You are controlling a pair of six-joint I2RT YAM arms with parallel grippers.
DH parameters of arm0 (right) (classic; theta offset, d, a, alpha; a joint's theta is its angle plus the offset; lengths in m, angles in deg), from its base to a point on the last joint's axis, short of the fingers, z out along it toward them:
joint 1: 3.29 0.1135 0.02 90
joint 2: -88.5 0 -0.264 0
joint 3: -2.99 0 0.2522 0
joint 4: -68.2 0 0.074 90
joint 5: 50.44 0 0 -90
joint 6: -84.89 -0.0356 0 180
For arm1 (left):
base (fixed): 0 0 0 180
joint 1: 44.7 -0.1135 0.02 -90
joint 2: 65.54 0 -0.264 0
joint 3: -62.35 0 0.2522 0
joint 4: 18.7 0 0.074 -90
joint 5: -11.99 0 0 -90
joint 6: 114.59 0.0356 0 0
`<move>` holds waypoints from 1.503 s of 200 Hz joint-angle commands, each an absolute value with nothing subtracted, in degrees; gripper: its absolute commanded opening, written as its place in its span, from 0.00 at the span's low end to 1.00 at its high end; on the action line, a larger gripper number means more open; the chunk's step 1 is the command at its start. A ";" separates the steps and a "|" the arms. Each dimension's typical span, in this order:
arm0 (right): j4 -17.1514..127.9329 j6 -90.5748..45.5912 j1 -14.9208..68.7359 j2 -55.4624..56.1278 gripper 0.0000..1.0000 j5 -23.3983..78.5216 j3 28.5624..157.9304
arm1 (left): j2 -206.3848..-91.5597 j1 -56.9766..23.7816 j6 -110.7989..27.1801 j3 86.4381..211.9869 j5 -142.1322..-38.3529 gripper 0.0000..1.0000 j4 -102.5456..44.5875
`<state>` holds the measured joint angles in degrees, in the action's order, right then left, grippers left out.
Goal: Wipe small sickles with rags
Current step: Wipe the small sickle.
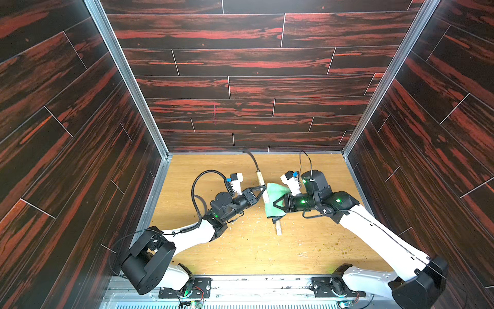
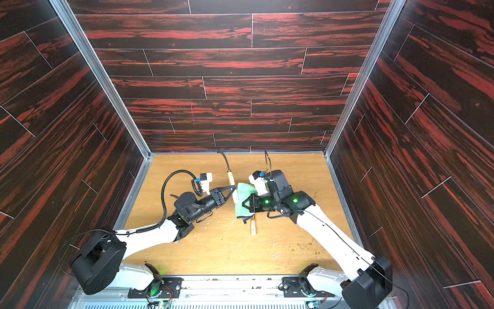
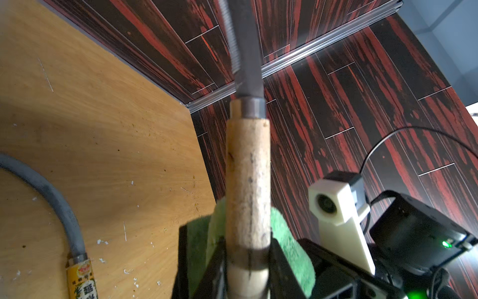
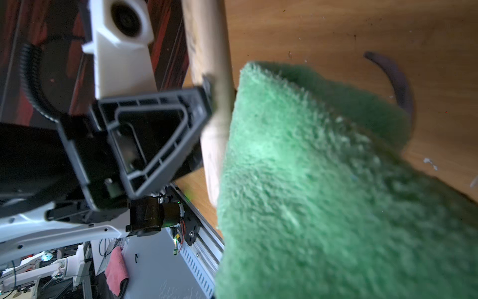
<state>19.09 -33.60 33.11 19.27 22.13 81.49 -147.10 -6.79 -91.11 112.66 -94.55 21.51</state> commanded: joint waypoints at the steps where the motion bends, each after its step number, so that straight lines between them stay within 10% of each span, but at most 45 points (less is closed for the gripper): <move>1: 11.67 -33.52 33.41 20.07 0.03 29.41 82.60 | -145.04 -7.08 -89.96 114.43 -95.74 0.00 21.94; 133: 19.50 -25.15 27.47 7.90 0.03 20.14 96.82 | -147.60 -1.29 -93.64 111.43 -99.39 0.00 25.49; 300: 19.37 -26.51 29.66 17.83 0.03 13.29 83.77 | -148.68 -4.85 -90.73 116.16 -98.56 0.00 22.86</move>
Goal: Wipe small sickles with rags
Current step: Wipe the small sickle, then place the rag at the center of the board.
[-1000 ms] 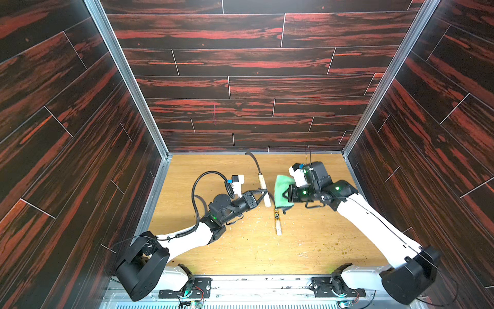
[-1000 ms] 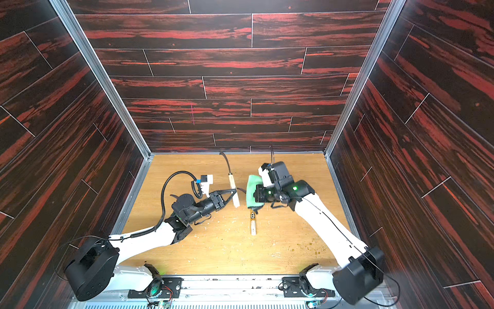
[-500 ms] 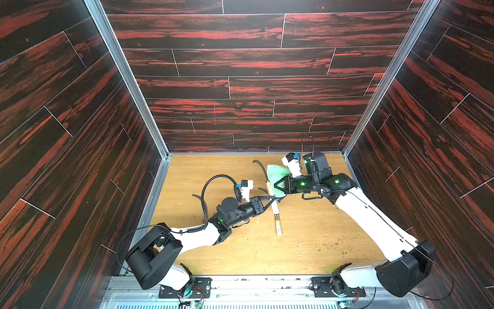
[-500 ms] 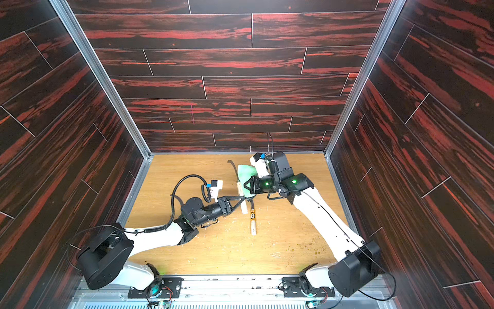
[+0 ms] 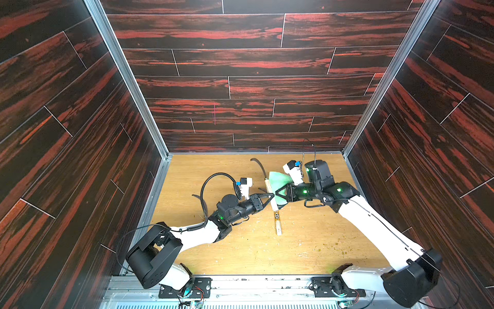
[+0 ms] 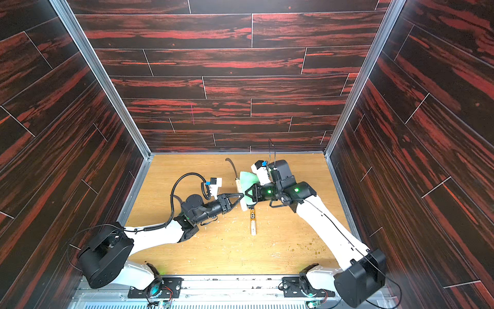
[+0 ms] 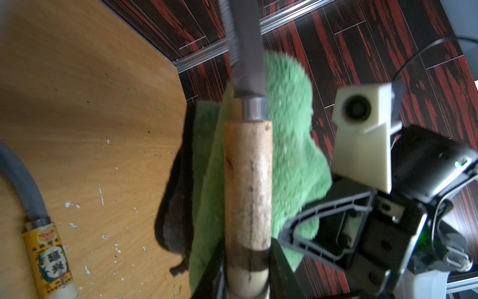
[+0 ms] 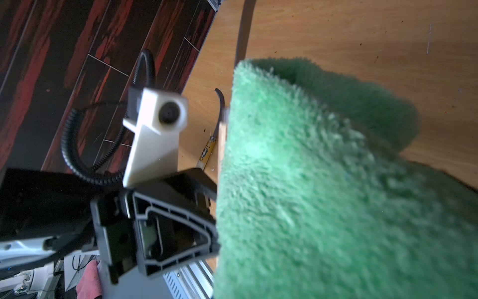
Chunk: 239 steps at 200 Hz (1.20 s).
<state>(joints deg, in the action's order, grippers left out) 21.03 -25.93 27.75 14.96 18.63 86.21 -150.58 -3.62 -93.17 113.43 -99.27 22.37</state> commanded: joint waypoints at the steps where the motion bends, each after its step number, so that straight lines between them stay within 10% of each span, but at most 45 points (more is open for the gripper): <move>1: 19.42 -26.49 29.66 17.88 0.03 13.24 83.66 | -148.68 -4.87 -90.71 116.18 -98.57 0.00 22.80; 178: 15.49 -31.31 15.80 5.01 0.08 30.58 71.30 | -137.96 -6.65 -74.34 116.37 -97.47 0.00 -12.02; 239: 16.12 -30.71 15.71 -0.71 0.24 33.41 70.19 | -138.45 -6.65 -73.77 116.09 -97.32 0.00 -12.51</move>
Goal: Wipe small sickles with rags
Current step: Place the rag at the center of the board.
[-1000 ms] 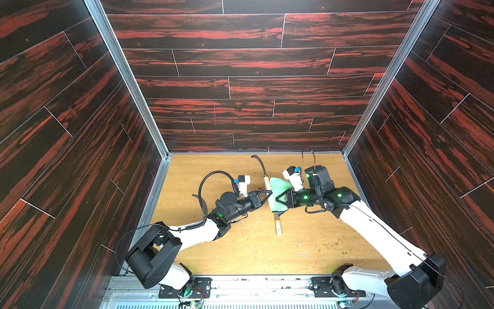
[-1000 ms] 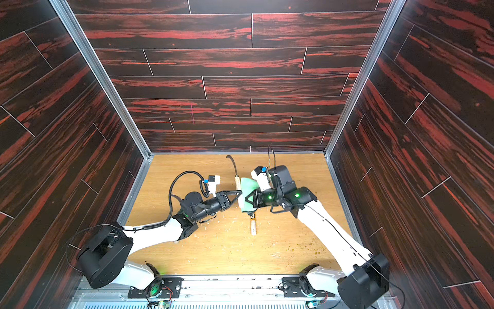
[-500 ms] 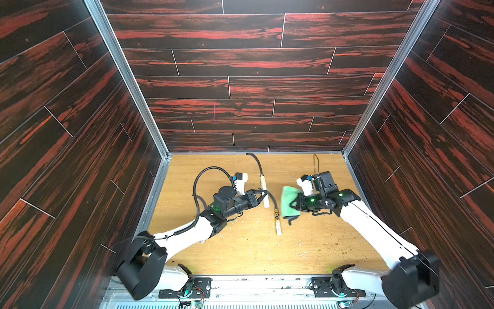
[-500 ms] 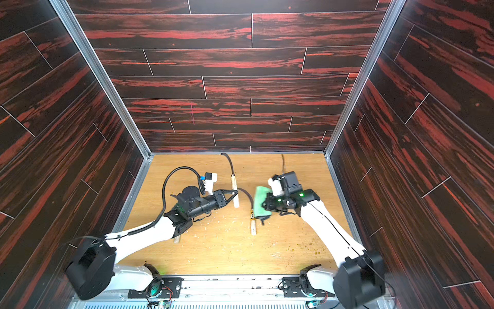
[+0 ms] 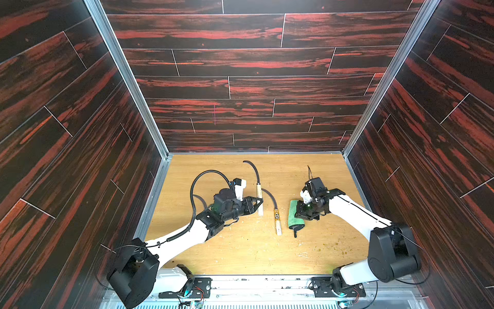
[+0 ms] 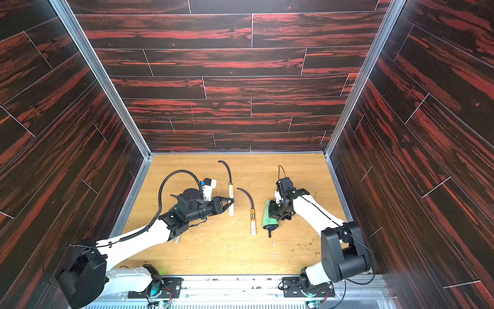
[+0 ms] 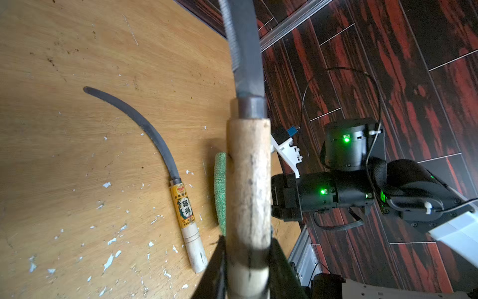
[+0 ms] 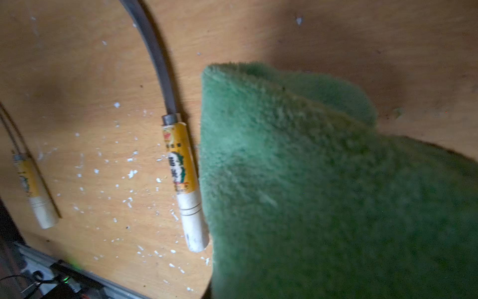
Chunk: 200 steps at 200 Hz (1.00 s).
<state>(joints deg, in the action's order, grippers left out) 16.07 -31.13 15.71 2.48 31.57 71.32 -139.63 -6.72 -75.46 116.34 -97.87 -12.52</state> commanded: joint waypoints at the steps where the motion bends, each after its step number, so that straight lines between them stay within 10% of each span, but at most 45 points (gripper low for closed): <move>1: 16.16 -30.74 15.70 -0.75 0.25 33.54 70.19 | -138.47 -6.69 -73.75 116.10 -97.34 0.00 -12.51; 80: 13.53 -30.85 15.69 -1.41 0.60 37.38 71.36 | -140.25 -6.65 -73.63 116.81 -97.58 0.00 -11.59; 200: 0.99 -33.23 16.01 13.35 0.64 43.01 75.19 | -141.97 -6.70 -74.88 116.24 -98.99 0.00 -8.56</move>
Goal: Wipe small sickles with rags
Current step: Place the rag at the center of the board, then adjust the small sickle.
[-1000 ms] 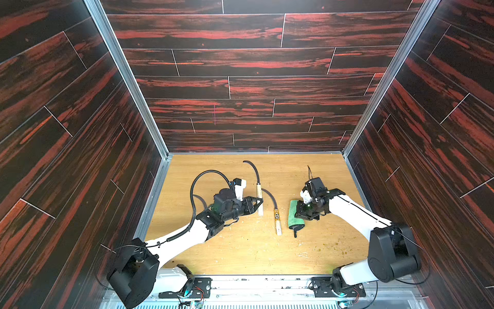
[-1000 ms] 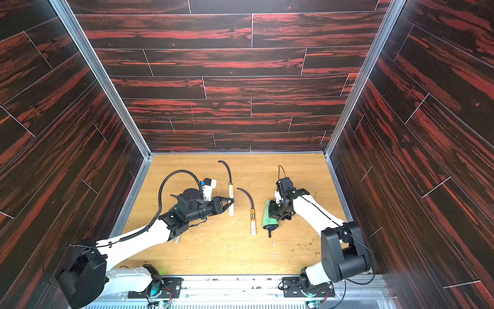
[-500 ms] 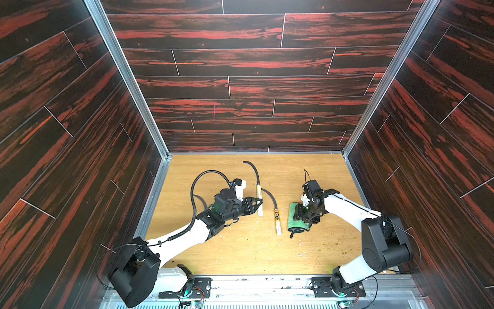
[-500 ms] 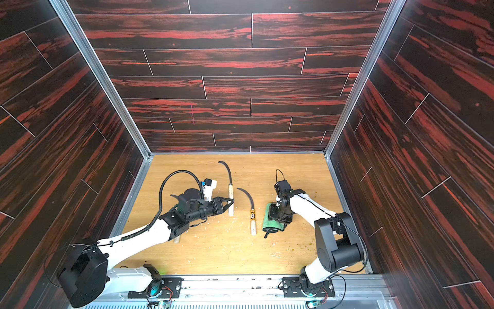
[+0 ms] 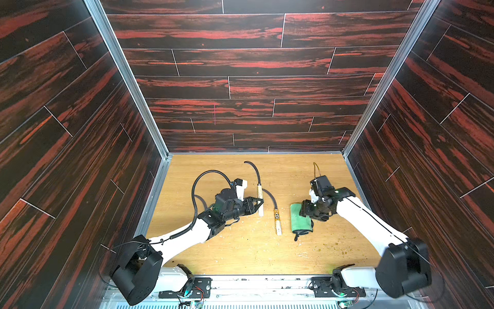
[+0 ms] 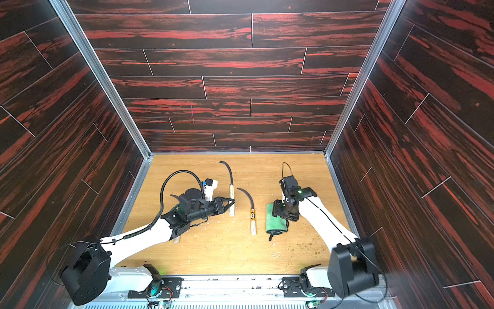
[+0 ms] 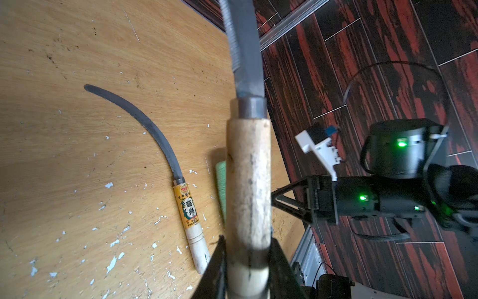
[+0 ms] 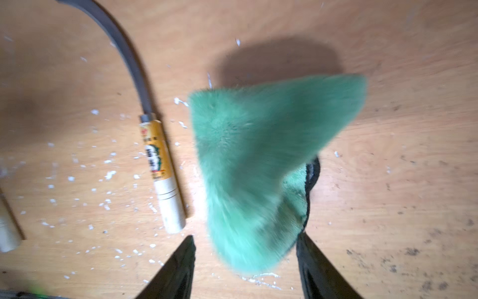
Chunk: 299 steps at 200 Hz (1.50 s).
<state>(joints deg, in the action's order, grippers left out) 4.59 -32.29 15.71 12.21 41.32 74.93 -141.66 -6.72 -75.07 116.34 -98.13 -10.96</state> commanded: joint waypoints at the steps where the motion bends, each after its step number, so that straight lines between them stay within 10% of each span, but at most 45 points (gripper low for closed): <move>1: 0.91 -33.23 16.03 13.31 0.64 43.08 75.20 | -141.99 -6.58 -74.87 116.26 -98.96 0.00 -8.52; 160: 24.82 -31.16 21.43 16.79 0.56 8.67 81.67 | -142.91 -3.24 -77.86 114.48 -104.88 0.00 -0.42; 299: 29.43 -31.36 24.78 9.06 0.37 4.99 83.64 | -146.10 -1.10 -81.58 115.18 -105.57 0.00 9.03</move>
<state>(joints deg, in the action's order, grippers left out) 28.44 -31.46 24.12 10.48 6.24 82.29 -145.44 -1.47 -81.21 114.98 -104.76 4.95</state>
